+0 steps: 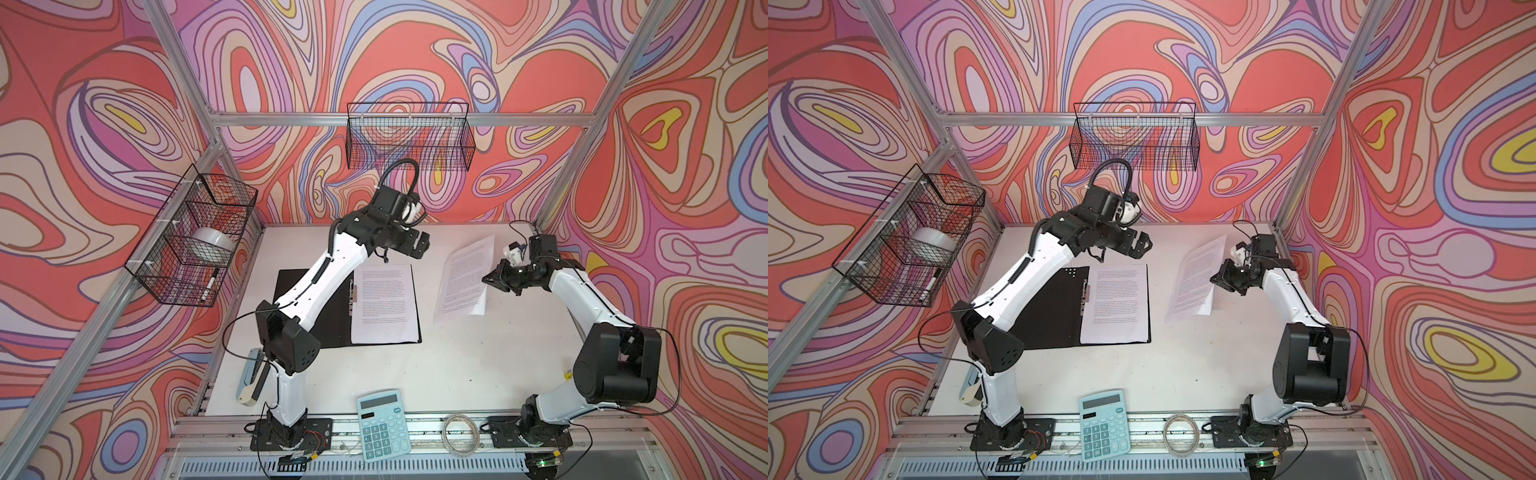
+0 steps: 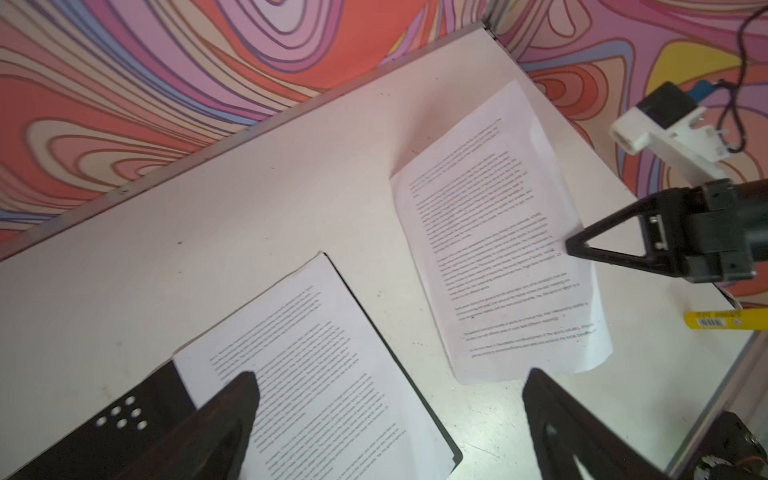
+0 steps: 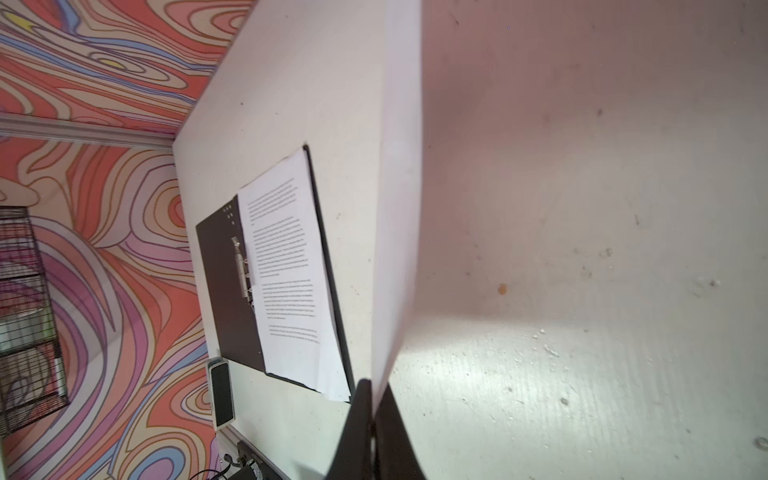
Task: Put the files into the folder
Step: 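Lift the pinched sheet upright with right gripper, then carry the sheet with right gripper over the folder while left gripper rises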
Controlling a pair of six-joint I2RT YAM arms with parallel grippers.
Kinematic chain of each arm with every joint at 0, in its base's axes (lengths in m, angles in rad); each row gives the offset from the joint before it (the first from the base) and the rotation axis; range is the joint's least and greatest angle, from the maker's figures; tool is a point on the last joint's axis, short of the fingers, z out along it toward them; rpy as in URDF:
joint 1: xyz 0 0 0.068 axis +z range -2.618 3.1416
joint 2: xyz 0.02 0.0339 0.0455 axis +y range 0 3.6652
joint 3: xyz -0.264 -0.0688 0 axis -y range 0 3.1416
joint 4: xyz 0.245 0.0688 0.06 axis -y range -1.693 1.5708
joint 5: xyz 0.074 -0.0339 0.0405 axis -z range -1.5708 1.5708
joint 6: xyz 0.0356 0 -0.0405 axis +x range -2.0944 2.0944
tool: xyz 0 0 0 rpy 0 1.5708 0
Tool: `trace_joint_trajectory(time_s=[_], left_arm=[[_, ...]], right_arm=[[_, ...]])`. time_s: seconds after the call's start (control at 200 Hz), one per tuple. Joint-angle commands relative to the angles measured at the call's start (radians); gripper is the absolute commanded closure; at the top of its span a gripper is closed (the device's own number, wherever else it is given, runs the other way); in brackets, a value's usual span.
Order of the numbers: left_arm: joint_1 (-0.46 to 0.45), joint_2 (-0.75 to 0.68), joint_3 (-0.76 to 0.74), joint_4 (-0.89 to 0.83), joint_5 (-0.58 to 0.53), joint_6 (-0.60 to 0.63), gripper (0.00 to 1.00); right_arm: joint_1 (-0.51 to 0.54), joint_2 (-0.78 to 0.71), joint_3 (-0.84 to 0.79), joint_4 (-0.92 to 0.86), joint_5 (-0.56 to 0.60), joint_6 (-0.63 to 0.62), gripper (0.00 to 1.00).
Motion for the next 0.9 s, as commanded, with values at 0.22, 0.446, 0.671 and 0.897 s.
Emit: trace_joint_trajectory(time_s=[0.22, 0.446, 0.671, 0.897], left_arm=[[0.176, -0.1, -0.125, 0.004, 0.019, -0.036, 0.0], [0.354, -0.154, -0.239, 0.059, 0.096, -0.162, 0.0], [0.519, -0.201, -0.333, 0.12, 0.19, -0.267, 0.0], [0.537, -0.234, -0.374, 0.172, 0.256, -0.284, 0.0]], right_arm=[[0.103, 0.032, 0.21, -0.103, -0.056, -0.008, 1.0], [0.279, 0.123, 0.39, -0.131, -0.044, 0.036, 1.0], [0.418, 0.182, 0.476, -0.057, -0.074, 0.123, 1.0], [0.454, 0.174, 0.294, 0.19, -0.1, 0.272, 1.0]])
